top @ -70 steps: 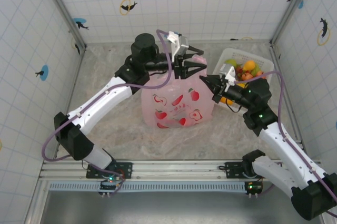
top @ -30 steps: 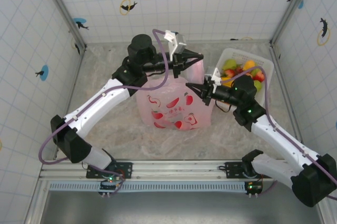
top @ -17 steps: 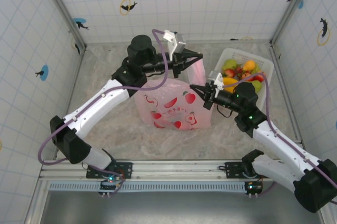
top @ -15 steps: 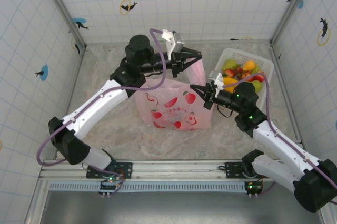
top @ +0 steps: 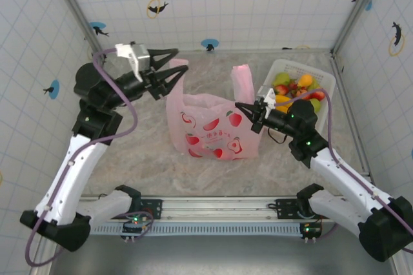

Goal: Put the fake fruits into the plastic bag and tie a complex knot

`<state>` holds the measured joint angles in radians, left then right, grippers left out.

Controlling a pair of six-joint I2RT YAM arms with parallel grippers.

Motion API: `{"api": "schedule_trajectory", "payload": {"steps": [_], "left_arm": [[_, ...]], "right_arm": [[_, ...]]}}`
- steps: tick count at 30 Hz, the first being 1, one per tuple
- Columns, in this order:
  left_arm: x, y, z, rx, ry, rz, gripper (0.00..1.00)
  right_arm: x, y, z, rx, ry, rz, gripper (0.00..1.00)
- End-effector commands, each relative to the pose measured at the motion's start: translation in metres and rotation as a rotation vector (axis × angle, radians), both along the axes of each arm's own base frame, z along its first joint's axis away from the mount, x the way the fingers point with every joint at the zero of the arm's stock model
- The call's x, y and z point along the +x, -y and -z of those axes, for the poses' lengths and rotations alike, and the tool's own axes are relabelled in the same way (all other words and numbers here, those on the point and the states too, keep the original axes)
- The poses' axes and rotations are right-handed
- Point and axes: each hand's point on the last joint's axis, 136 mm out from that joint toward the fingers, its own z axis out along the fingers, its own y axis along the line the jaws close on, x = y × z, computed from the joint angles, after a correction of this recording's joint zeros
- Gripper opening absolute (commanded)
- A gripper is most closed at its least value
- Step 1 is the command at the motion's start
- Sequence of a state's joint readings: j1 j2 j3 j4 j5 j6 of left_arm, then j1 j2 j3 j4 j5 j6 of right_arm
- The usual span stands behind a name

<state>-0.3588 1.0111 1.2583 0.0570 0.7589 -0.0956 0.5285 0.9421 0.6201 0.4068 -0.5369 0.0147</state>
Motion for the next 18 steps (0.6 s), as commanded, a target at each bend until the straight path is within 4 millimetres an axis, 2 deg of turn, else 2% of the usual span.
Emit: {"api": "schedule_trajectory", "payload": {"steps": [1,5,7,9,13,18], "left_arm": [[0.021,-0.027,0.058,0.032,-0.208,-0.072,0.61],[0.036,-0.053,0.103,0.004,-0.383,-0.148,0.68],[0.038,-0.057,0.125,0.001,-0.423,-0.146,0.73],[0.034,-0.053,0.137,-0.01,-0.425,-0.102,0.78],[0.025,-0.043,0.147,-0.028,-0.399,0.011,0.81],[0.023,-0.035,0.155,-0.016,-0.38,0.072,0.8]], "right_arm": [[-0.002,0.002,-0.003,0.007,0.021,-0.002,0.0],[-0.003,0.002,-0.004,0.008,0.025,-0.003,0.0],[-0.003,0.002,-0.004,0.008,0.026,-0.005,0.0],[-0.003,0.002,-0.005,0.008,0.029,-0.007,0.0],[-0.002,0.001,-0.005,0.006,0.027,-0.006,0.0],[0.001,0.001,-0.007,0.008,0.03,-0.001,0.0]]}}
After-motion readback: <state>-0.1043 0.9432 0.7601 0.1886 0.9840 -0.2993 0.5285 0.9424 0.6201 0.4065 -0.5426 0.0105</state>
